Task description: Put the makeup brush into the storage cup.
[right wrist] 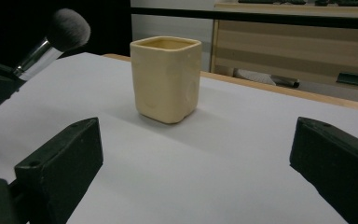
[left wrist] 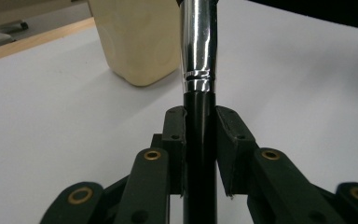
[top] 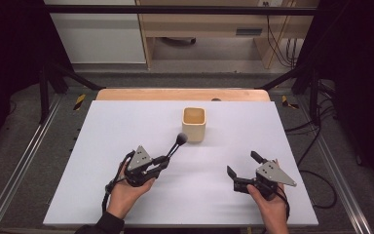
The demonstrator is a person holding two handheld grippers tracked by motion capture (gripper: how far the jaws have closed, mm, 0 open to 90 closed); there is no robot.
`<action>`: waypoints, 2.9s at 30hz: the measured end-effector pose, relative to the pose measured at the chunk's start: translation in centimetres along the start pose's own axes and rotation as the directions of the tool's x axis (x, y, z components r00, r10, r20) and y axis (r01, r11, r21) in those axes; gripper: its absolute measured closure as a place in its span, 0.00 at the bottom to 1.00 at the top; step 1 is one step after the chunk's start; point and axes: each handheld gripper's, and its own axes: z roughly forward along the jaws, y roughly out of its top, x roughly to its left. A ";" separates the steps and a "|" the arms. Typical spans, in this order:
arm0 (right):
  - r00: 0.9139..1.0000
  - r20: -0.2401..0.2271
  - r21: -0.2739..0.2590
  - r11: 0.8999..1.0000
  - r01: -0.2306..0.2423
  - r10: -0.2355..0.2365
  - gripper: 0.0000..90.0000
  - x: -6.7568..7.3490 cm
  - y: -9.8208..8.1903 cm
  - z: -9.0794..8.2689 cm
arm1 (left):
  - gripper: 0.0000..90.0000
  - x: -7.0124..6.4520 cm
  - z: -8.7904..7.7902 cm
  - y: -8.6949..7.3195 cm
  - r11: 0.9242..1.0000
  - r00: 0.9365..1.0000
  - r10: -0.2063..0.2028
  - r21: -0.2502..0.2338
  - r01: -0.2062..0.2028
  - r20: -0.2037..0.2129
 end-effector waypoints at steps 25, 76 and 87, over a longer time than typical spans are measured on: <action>0.981 -0.170 -0.003 0.995 -0.095 0.093 0.04 5.8 4.2 4.8 | 0.83 -1.7 0.2 -0.3 0.993 1.000 0.024 -0.111 -0.026 -0.020; 0.888 -0.356 0.019 0.952 -0.304 0.291 0.66 9.0 3.7 9.3 | 0.83 -3.1 0.2 0.1 0.983 0.999 0.034 -0.179 -0.031 0.013; 0.873 -0.370 0.028 0.943 -0.332 0.318 0.72 8.8 3.8 9.3 | 0.83 -3.1 0.2 0.1 0.983 0.999 0.036 -0.179 -0.032 0.015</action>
